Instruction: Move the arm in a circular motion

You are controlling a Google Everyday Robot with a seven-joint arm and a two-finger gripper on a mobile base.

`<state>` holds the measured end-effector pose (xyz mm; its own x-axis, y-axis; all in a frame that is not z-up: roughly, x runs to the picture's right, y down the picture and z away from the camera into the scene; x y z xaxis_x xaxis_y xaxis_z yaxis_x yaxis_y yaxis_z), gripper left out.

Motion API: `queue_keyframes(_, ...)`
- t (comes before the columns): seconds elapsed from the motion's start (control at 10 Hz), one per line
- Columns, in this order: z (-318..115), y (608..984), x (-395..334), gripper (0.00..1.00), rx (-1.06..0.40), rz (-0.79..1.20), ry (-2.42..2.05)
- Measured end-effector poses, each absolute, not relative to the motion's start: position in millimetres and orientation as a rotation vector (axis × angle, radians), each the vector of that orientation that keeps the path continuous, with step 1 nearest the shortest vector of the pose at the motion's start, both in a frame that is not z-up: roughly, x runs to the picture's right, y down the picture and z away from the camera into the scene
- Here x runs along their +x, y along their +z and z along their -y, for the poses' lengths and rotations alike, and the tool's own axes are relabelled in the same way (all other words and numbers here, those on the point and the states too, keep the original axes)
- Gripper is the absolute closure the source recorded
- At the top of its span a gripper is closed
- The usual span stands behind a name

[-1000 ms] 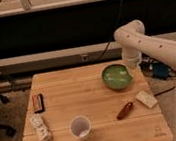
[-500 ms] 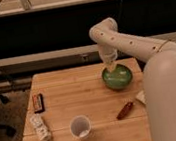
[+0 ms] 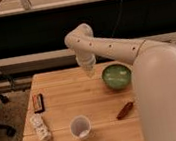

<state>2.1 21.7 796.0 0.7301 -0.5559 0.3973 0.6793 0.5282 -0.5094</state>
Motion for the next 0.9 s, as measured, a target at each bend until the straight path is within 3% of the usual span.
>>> queue_keyframes(0.5,-102.2,710.0,-80.5,1.00,-0.625,0.344,-1.045)
queue_keyframes(0.9,-137.2,671.4,-52.6,1.00,-0.659,0.371,-1.038)
